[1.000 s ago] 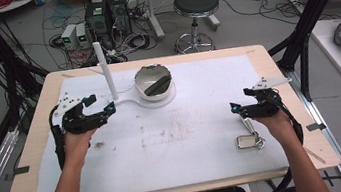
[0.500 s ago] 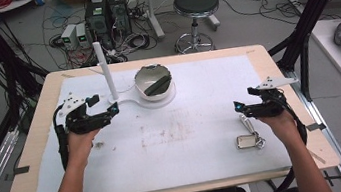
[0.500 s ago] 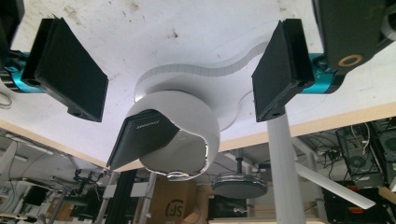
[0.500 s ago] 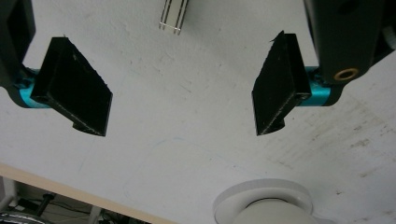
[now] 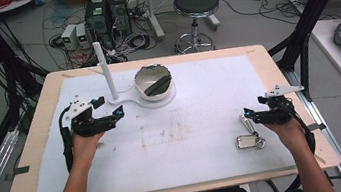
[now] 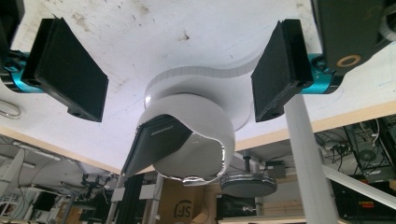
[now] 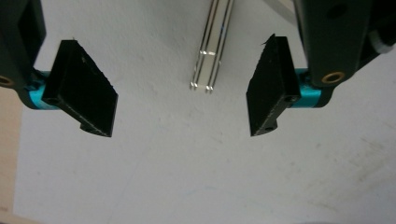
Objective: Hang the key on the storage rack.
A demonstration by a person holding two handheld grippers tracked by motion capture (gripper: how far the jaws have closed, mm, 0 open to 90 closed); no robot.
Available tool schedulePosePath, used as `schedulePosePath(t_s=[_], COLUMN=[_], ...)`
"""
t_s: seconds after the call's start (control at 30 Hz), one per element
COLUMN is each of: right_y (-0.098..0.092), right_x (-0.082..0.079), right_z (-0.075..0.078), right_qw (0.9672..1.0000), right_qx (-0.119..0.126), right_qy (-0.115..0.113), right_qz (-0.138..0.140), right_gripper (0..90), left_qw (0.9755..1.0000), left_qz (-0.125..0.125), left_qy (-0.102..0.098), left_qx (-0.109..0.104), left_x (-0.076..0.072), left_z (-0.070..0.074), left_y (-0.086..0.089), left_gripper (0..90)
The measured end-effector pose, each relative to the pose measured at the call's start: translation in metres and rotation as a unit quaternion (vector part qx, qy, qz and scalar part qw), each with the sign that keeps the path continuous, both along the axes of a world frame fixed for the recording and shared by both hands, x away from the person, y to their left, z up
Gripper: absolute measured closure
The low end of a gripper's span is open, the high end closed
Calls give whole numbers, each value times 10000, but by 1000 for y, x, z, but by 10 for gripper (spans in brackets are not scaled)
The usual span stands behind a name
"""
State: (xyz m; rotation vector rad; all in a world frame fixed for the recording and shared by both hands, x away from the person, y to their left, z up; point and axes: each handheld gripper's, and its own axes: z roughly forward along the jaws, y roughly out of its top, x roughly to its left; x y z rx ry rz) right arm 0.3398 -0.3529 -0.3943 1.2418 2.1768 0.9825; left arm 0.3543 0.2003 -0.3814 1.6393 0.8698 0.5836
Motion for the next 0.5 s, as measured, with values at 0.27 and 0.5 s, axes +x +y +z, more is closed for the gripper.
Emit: schedulePosePath(t_s=[0.27,0.5], right_y=[0,9], right_x=[-7,0], right_z=[-19,-36], right_qw=[9969,9913], right_qx=[18,-414], right_qy=[723,1133], right_qz=[298,522], right_gripper=[479,717], left_qw=[9999,9998], left_qz=[-75,-149], left_qy=[64,77], left_qx=[-62,-81], left_x=[2,2], left_z=[-7,-8], left_y=[-6,-5], left_gripper=[189,202])
